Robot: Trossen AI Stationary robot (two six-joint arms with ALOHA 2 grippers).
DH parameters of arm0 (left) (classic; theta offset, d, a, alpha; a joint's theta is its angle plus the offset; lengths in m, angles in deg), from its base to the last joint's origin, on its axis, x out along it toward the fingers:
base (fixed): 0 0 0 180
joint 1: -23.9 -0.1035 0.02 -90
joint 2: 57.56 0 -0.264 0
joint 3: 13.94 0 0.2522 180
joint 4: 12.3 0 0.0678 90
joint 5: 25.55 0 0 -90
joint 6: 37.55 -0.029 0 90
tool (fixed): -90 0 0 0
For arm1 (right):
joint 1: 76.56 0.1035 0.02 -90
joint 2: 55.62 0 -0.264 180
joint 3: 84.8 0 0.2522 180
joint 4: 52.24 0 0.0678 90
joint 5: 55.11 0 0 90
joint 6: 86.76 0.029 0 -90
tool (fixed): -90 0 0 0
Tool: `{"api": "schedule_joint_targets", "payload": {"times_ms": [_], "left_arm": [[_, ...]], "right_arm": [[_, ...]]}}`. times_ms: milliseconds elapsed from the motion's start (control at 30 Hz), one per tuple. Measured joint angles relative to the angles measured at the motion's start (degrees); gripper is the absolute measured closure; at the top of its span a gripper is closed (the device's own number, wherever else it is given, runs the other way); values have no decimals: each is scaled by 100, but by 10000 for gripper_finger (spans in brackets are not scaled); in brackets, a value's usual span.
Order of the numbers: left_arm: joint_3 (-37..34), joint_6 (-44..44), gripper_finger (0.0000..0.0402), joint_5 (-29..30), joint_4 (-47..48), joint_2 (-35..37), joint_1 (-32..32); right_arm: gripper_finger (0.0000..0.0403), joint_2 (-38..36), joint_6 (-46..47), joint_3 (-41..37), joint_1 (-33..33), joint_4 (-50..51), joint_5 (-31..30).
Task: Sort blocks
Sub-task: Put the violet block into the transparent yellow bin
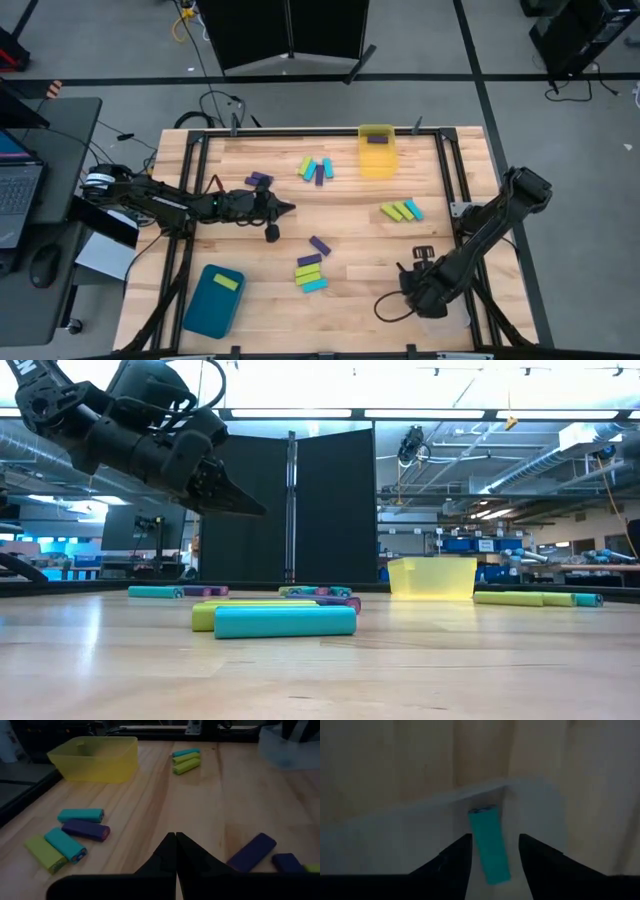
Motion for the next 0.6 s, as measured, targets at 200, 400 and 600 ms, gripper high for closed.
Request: {"api": "schedule_joint_targets", "payload": {"times_ms": [200,400,600], "left_arm": [[0,30,396,-22,-2,0,0],[0,34,396,-45,-1,0,0],[0,-96,396,-86,17,0,0]], "right_arm": [[231,0,249,1193,-107,1292,-430],[236,-17,739,1421,-805,1136,-733],[236,-17,-165,838,-1764,-993,-735]]}}
